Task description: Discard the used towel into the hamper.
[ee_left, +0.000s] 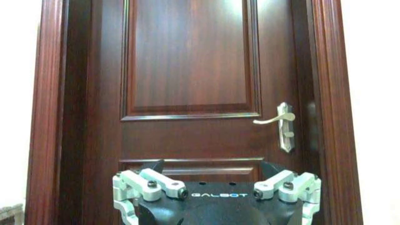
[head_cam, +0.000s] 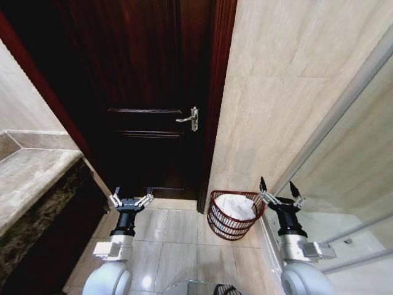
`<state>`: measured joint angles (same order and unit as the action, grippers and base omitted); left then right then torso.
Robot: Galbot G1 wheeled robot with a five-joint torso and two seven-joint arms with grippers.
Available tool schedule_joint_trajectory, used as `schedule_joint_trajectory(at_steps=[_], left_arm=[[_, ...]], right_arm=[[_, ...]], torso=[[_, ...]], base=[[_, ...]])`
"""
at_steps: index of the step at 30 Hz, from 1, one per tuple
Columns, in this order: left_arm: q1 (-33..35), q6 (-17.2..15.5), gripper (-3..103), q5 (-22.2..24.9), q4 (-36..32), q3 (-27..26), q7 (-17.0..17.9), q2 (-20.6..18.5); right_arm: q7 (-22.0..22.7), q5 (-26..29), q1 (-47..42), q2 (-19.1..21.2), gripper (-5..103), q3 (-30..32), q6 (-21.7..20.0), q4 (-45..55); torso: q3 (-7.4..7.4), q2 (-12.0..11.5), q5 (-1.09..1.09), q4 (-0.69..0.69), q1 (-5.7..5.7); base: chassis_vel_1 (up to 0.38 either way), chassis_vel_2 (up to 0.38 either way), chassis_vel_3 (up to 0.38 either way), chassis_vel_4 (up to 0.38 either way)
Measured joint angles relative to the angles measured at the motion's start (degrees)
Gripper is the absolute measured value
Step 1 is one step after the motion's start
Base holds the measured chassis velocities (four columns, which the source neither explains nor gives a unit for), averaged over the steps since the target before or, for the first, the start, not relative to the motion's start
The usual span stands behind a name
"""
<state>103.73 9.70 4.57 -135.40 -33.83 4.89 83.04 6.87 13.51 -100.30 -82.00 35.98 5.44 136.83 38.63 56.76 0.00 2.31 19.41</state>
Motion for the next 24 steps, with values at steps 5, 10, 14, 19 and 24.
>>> schedule_joint_trajectory(at_steps=[5, 10, 14, 19, 24], left_arm=[[-0.1, 0.0, 100, 0.1, 0.0, 0.0, 0.0, -0.1], [-0.1, 0.0, 100, 0.1, 0.1, -0.1, 0.0, -0.3], [-0.3, -0.2, 100, 0.2, 0.1, -0.1, 0.0, -0.3], [-0.3, -0.5, 100, 0.2, 0.1, 0.1, 0.0, -0.3], [-0.3, -0.5, 100, 0.3, 0.1, 0.0, 0.0, -0.3]], right_arm=[[0.2, 0.0, 0.2, 0.0, 100, -0.1, -0.1, 0.0], [0.3, 0.0, 0.3, 0.0, 100, -0.1, -0.2, 0.0], [0.4, 0.0, 0.5, 0.1, 100, -0.1, -0.4, 0.1], [0.6, 0.1, 0.7, 0.2, 100, -0.1, -0.5, 0.1], [0.7, 0.1, 0.8, 0.2, 100, -0.1, -0.6, 0.1]], torso=[[0.74, 1.3, 0.00, 0.00, 0.59], [1.44, 2.5, 0.00, 0.00, 1.12], [2.14, 3.8, 0.00, 0.00, 1.65], [2.91, 5.2, 0.00, 0.00, 2.29], [3.71, 6.6, 0.00, 0.00, 2.91]], base=[[0.000, 0.000, 0.000, 0.000], [0.000, 0.000, 0.000, 0.000], [0.000, 0.000, 0.000, 0.000], [0.000, 0.000, 0.000, 0.000], [0.000, 0.000, 0.000, 0.000]])
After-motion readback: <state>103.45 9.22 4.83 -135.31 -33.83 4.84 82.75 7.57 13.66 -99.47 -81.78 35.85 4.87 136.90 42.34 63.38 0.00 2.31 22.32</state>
